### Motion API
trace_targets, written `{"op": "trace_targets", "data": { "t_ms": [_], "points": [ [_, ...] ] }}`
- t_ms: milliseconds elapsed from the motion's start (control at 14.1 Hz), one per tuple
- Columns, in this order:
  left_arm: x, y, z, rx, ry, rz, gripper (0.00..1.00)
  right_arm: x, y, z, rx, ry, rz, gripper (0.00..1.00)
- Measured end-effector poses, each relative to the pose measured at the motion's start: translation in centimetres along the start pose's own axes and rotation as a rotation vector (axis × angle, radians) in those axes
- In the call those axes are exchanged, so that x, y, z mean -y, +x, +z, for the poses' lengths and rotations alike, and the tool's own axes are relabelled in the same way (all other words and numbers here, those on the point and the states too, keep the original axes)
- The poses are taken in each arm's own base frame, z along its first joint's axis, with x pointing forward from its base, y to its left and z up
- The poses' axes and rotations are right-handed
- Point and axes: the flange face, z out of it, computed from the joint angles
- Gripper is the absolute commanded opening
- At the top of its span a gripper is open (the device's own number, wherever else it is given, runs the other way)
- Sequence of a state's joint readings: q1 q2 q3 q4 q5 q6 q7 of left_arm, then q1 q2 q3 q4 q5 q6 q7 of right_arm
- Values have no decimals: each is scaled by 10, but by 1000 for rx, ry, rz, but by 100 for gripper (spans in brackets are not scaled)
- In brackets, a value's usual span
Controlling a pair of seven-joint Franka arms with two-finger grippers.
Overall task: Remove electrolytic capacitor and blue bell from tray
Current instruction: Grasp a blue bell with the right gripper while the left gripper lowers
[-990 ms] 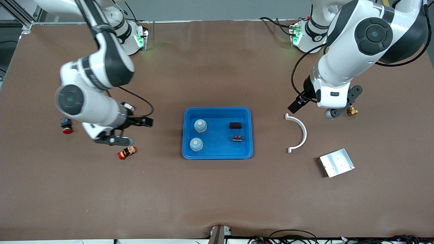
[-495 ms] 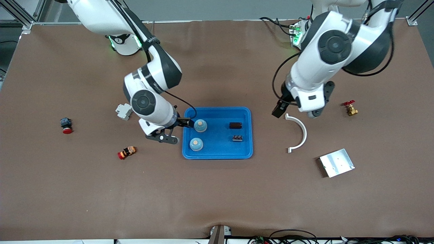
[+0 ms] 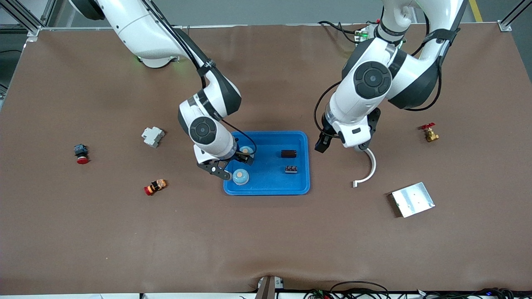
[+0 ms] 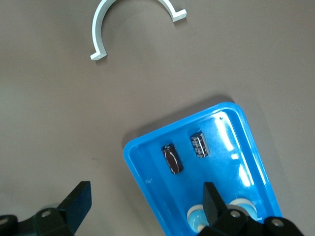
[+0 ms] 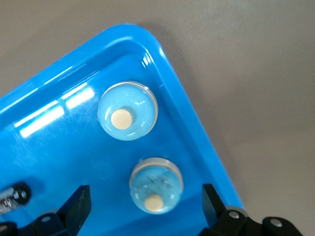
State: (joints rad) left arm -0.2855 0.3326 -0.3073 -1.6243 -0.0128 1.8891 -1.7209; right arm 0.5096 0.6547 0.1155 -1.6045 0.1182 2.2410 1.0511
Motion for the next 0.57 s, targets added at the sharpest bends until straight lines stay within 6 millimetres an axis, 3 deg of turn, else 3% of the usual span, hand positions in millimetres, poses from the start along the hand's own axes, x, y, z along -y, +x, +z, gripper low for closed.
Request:
{"op": "trace_targets", "data": {
  "t_ms": [283,565],
  "points": [
    [-14,-6,31,-2,-16,-72,100,7,-20,27,11,-20,2,100],
    [-21,-19,60,5,-12,-131,100,9,-29,40,20,-37,-7,100]
  ]
}}
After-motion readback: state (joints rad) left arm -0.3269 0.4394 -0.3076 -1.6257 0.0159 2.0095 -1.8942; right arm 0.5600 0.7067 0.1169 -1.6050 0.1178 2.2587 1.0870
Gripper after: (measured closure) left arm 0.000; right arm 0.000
